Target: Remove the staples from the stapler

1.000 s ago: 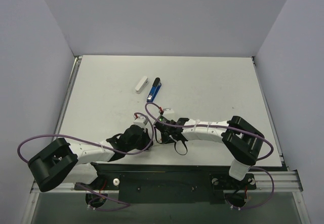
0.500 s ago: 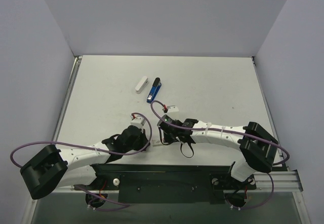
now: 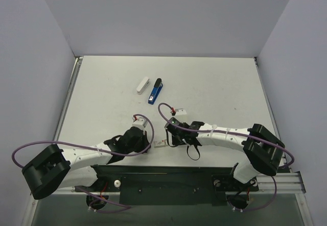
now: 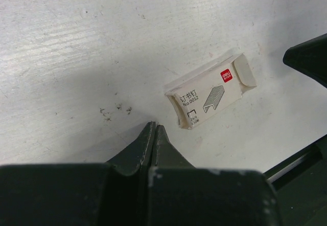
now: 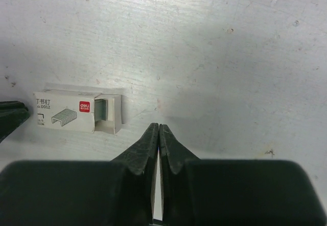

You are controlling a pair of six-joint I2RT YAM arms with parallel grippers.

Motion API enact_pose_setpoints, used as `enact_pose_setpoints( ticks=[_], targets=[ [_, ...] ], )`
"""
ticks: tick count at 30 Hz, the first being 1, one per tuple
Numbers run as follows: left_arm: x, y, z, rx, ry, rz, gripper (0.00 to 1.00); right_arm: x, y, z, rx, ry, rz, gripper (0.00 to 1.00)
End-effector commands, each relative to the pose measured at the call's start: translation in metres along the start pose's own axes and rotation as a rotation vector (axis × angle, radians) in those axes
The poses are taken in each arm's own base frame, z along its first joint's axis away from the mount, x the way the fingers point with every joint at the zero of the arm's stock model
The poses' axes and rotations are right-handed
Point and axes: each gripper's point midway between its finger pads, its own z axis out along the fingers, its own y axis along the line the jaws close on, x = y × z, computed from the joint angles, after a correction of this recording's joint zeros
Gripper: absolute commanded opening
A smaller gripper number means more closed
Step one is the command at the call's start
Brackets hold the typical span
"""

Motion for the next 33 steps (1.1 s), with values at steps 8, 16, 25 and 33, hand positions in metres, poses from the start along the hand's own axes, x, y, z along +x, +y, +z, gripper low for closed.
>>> enact_pose_setpoints(
  ticks=[8, 16, 25, 33],
  targets=[
    [-0.018, -0.016, 0.008, 0.024, -0.035, 0.012, 0.00, 0.003, 0.015, 0.011, -0.048, 0.026, 0.015, 0.00],
    [-0.017, -0.017, 0.010, 0.031, -0.031, 0.010, 0.00, 0.008, 0.027, 0.017, -0.085, 0.056, 0.021, 0.00],
    [-0.014, -0.016, 0.011, 0.033, -0.027, 0.006, 0.00, 0.012, 0.044, 0.022, -0.129, 0.077, 0.026, 0.00],
    [-0.011, -0.015, 0.014, 0.035, -0.021, 0.000, 0.00, 0.014, 0.062, 0.022, -0.174, 0.091, 0.019, 0.00]
  ],
)
